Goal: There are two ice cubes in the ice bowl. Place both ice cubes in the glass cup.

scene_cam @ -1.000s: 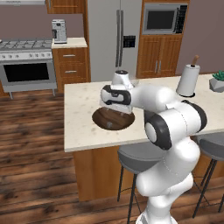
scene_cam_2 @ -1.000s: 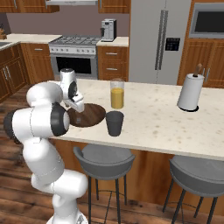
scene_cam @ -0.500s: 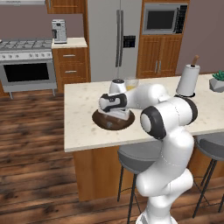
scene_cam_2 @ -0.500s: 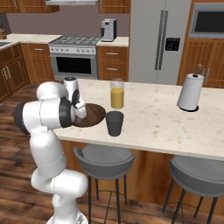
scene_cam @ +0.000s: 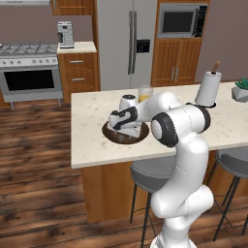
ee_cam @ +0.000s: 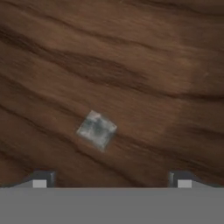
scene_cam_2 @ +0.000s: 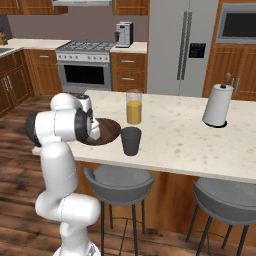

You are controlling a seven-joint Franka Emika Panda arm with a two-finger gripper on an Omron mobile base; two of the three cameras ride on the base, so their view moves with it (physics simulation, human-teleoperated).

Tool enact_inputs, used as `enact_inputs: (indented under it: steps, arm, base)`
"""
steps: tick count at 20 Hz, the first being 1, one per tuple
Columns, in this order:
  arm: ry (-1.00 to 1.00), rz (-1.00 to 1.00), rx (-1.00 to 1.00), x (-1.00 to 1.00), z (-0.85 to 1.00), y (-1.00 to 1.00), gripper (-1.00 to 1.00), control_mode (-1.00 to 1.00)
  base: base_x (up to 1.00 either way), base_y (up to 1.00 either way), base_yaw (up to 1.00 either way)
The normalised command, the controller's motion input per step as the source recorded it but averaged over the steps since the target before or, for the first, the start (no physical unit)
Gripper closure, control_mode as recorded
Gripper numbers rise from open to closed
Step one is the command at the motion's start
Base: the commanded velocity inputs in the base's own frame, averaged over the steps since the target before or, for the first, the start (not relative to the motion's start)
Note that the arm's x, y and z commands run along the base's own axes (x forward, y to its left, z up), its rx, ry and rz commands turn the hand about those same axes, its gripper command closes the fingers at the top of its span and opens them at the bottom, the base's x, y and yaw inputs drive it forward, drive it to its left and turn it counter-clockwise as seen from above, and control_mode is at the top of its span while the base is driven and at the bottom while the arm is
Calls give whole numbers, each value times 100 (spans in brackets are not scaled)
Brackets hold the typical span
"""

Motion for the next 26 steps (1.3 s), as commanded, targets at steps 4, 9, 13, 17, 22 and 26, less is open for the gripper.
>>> enact_inputs:
  steps: [4, 9, 13, 17, 22, 26]
  arm:
    - [0, 0, 0, 23, -22, 0, -100, -100]
    - [0, 0, 0, 30, -15, 0, -100, -100]
    - [0, 0, 0, 21, -21, 0, -100, -100]
    - [0, 0, 0, 8, -29, 0, -100, -100]
    - [0, 0, 0, 8, -24, 0, -100, -100]
    - [0, 0, 0, 9, -20, 0, 100, -100]
  base:
    - [0, 0, 0]
    - [0, 0, 0]
    - [0, 0, 0]
    - [0, 0, 0]
    - [0, 0, 0]
    - [0, 0, 0]
